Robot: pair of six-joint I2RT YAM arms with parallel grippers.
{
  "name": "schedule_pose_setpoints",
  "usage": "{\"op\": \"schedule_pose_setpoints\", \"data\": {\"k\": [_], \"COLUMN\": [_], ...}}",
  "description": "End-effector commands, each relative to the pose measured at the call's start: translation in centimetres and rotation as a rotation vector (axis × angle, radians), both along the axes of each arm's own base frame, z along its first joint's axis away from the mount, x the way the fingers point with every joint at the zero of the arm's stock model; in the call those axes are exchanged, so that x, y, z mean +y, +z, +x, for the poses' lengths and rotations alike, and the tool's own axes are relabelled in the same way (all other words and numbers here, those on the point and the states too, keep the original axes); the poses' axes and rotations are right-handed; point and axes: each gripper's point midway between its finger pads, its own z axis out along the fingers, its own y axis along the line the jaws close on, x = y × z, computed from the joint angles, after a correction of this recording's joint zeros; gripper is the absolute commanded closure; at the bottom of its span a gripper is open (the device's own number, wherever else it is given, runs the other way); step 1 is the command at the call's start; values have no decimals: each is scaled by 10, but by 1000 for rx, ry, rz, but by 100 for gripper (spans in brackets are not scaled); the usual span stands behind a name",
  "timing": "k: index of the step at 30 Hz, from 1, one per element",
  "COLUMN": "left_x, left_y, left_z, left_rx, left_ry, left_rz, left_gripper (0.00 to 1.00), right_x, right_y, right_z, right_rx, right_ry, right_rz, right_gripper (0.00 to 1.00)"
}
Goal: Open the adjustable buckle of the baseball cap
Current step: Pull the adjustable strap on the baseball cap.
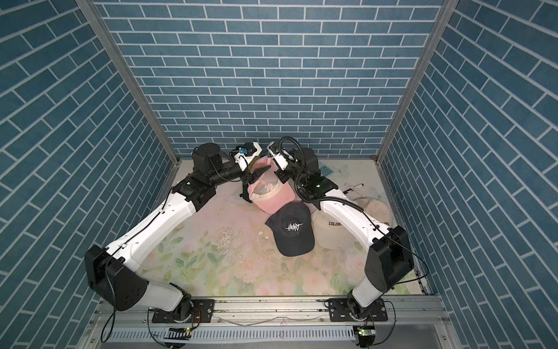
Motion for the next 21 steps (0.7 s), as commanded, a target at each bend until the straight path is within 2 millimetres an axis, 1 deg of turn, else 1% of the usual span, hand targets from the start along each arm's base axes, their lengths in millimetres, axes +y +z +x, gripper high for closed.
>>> {"op": "schedule_pose_setpoints", "data": {"k": [1,6,9,17,19,20,21], "left_x": [-7,-17,-20,-21,-20,-18,-13], "left_y": [12,-3,-11,-29,-30,-26,-20], "left_z": [-1,-9,-9,-9,-10,-9,-6], "left_rx": [-87,-59,-37,14,24,26,20], "left_ry": [-55,-160,-179,-185,-186,-172,-162], "left_rz": [55,122,133,141,134,114,85], "left_gripper": [23,24,26,30,33,32,30], "right_x": [1,4,3,-3,-2,-1,0], "right_y": [38,39,40,44,45,43,42], "right_z": [-15,-23,-24,-16,-17,-18,-21], "right_rx": [-100,-95,-93,-87,-86,-85,-87], "right_ry": [82,127,132,89,103,117,133], "right_rz": [8,13,14,32,33,28,25], "right_gripper": [100,100,100,100,100,100,100]}}
